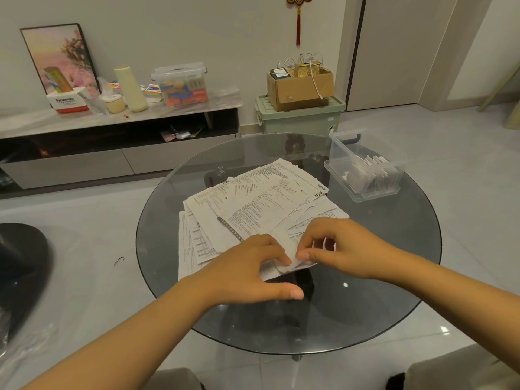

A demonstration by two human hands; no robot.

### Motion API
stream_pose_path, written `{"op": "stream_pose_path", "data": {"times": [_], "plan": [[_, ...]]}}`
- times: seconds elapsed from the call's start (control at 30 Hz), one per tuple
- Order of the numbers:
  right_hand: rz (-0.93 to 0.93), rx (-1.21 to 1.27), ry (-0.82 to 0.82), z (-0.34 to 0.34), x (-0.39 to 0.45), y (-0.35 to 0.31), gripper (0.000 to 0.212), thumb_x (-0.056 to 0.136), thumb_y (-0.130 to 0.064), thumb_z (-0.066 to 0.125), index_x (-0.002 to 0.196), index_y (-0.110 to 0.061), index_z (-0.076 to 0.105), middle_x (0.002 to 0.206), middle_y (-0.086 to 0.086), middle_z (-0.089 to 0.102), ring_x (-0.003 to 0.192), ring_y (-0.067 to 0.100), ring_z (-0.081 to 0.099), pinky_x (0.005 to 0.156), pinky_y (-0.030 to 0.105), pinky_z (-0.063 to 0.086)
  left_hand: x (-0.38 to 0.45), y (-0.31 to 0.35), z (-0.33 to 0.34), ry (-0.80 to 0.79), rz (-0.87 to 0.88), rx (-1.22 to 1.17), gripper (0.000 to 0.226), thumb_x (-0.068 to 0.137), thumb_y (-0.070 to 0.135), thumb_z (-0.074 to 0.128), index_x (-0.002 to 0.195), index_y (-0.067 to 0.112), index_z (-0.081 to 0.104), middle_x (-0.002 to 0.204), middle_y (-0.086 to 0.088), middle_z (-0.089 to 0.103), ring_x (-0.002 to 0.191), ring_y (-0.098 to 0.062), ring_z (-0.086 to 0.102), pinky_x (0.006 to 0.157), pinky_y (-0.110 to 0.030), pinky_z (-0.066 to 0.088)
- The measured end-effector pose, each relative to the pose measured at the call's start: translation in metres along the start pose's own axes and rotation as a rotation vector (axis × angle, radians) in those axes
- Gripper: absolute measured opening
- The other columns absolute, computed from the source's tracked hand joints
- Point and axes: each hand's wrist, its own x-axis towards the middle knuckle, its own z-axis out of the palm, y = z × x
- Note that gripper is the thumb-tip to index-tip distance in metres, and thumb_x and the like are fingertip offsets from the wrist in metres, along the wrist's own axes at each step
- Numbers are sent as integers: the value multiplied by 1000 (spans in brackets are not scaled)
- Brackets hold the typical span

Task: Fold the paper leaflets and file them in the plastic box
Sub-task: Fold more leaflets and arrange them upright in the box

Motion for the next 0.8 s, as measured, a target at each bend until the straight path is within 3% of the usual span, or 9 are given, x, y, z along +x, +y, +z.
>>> {"op": "stream_pose_path", "data": {"times": [0.13,0.23,0.33,0.4,0.47,0.53,0.67,0.8], "plan": [[115,184,14,-1,10,-6,11,86,-23,64,85,-15,71,79,-6,67,66,-5,54,63,8,41,5,1,7,108,-24,-33,60,77,74,40,96,22,65,89,8,60,83,-8,54,76,-33,48],[219,322,61,3,17,-8,23,92,-26,56,91,-9,70,85,7,69,63,-1,56,59,13,44,8,2,8,217,-86,-109,40,90,52,49,88,16,67,79,2,63,74,-15,57,72,-39,48],[272,380,107,7,22,-6,23,92,-33,53,96,-17,70,88,0,69,65,0,58,61,15,45,10,4,9,318,-123,-196,20,88,35,62,103,23,64,95,8,67,87,-10,61,80,-27,49],[268,310,113,12,24,-4,16,87,-32,62,98,-21,67,86,-2,67,69,2,58,66,15,44,12,2,11,357,-140,-249,36,82,28,70,117,26,58,104,13,60,93,-3,59,81,-9,44],[278,187,107,19,25,-1,23,81,-29,70,102,-28,61,81,-9,61,70,2,55,65,10,41,15,-1,13,356,-161,-239,54,79,25,74,127,25,50,111,13,49,92,0,52,78,0,37],[290,69,90,27,25,0,37,78,-28,73,109,-31,54,83,-13,55,70,1,51,62,8,38,17,-4,14,336,-165,-199,61,79,26,74,132,23,46,120,8,47,98,-3,48,84,-3,38],[285,-87,49,35,24,0,57,78,-33,72,128,-28,44,100,-9,50,75,0,45,70,16,36,21,-5,14,251,-192,-73,65,83,32,69,140,22,40,138,4,47,123,-13,42,105,-26,33],[288,-234,20,35,26,0,61,80,-43,68,132,-25,43,122,-2,48,104,11,51,86,23,42,25,-4,10,242,-213,-72,66,78,31,74,137,25,45,134,4,50,124,-15,42,106,-31,33]]}}
